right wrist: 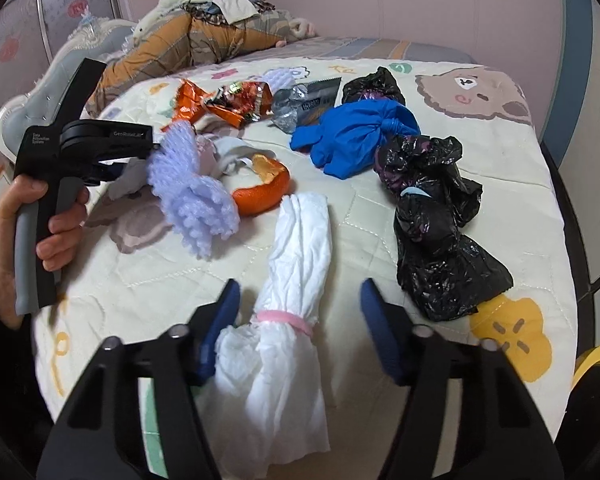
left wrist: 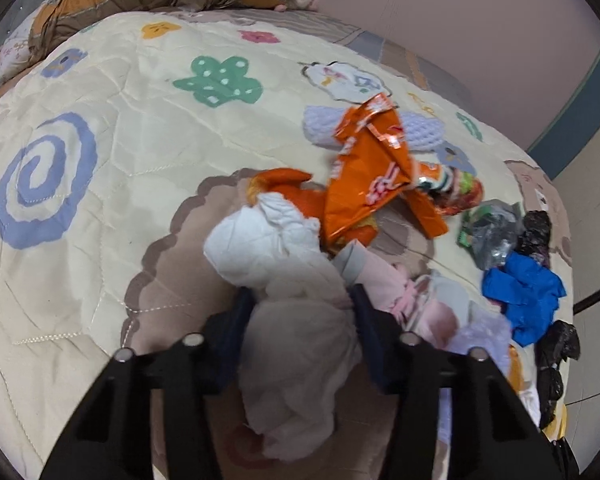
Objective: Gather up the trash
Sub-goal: 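Grasp the white tissue with the left tool while the right tool grasps a white cloth, then carry both white items to the yellow bin and open both tools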
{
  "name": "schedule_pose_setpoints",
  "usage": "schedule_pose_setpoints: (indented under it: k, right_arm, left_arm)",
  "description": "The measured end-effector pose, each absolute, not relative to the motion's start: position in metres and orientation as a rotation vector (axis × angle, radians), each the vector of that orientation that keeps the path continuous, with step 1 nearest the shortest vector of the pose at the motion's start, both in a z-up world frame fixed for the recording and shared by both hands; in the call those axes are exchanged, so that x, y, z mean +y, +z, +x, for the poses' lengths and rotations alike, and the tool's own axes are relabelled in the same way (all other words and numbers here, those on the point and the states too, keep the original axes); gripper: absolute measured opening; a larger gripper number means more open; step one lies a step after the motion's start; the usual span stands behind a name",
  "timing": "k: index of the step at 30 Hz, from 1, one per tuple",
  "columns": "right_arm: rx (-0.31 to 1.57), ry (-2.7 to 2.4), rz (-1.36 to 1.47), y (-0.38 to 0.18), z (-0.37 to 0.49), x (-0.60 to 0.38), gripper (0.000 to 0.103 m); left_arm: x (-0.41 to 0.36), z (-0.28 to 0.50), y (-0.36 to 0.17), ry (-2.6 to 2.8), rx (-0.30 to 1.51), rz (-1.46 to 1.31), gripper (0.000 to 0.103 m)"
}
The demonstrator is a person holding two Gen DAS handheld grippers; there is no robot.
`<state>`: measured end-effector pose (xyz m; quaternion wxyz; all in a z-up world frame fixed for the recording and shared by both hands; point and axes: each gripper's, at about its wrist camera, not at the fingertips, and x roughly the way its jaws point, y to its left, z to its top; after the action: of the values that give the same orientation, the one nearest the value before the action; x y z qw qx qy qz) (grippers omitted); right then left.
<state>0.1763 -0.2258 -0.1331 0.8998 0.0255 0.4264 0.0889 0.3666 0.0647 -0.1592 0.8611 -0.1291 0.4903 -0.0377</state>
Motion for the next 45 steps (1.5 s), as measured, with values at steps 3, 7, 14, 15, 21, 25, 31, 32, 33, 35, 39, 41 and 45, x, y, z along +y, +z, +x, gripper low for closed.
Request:
schedule_pose_setpoints:
  k: [3, 7, 14, 15, 21, 25, 31, 32, 33, 35, 39, 41, 45]
  right_arm:
    - [0.889, 0.189, 0.052, -0.135, 0.177, -0.224, 0.026]
    - [0.882, 0.211, 0.075, -0.128, 0.174, -0.225, 0.023]
    - [0.832, 0.235, 0.075, -0.104, 0.155, -0.224, 0.023]
    - [0.827, 0.24, 0.079, -0.101, 0.153, -0.224, 0.023]
    - [0.771, 0.262, 0.082, -0.07, 0.125, -0.226, 0.023]
    - [0.756, 0.255, 0.096, -0.053, 0.107, -0.236, 0.023]
    - [0.725, 0.2, 0.115, -0.033, 0.077, -0.264, 0.023]
    - [0.721, 0.19, 0.123, -0.03, 0.073, -0.27, 0.023]
    - [0.715, 0.179, 0.128, -0.027, 0.068, -0.277, 0.023]
    - [0.7, 0.163, 0.137, -0.021, 0.061, -0.287, 0.023]
    - [0.664, 0.137, 0.151, -0.009, 0.047, -0.305, 0.023]
    - [0.65, 0.127, 0.161, -0.005, 0.042, -0.313, 0.023]
    - [0.629, 0.085, 0.183, 0.0, 0.031, -0.336, 0.023]
  left_arm:
    - [0.062, 0.362, -0.156, -0.085, 1.012, -0.254, 0.029]
    - [0.069, 0.353, -0.148, -0.099, 0.989, -0.297, 0.023]
    - [0.084, 0.324, -0.123, -0.141, 0.925, -0.332, 0.022]
    - [0.085, 0.321, -0.12, -0.146, 0.916, -0.33, 0.022]
    - [0.072, 0.287, -0.082, -0.196, 0.816, -0.269, 0.022]
    - [0.054, 0.261, -0.06, -0.233, 0.755, -0.205, 0.023]
    - [0.019, 0.228, -0.039, -0.319, 0.716, -0.132, 0.023]
    - [0.013, 0.225, -0.037, -0.335, 0.717, -0.13, 0.023]
    - [0.01, 0.222, -0.036, -0.347, 0.717, -0.132, 0.023]
    - [-0.001, 0.216, -0.034, -0.378, 0.714, -0.137, 0.023]
    - [-0.023, 0.205, -0.03, -0.426, 0.715, -0.136, 0.023]
    - [-0.034, 0.2, -0.028, -0.443, 0.713, -0.13, 0.023]
    - [-0.062, 0.189, -0.022, -0.501, 0.713, -0.103, 0.023]
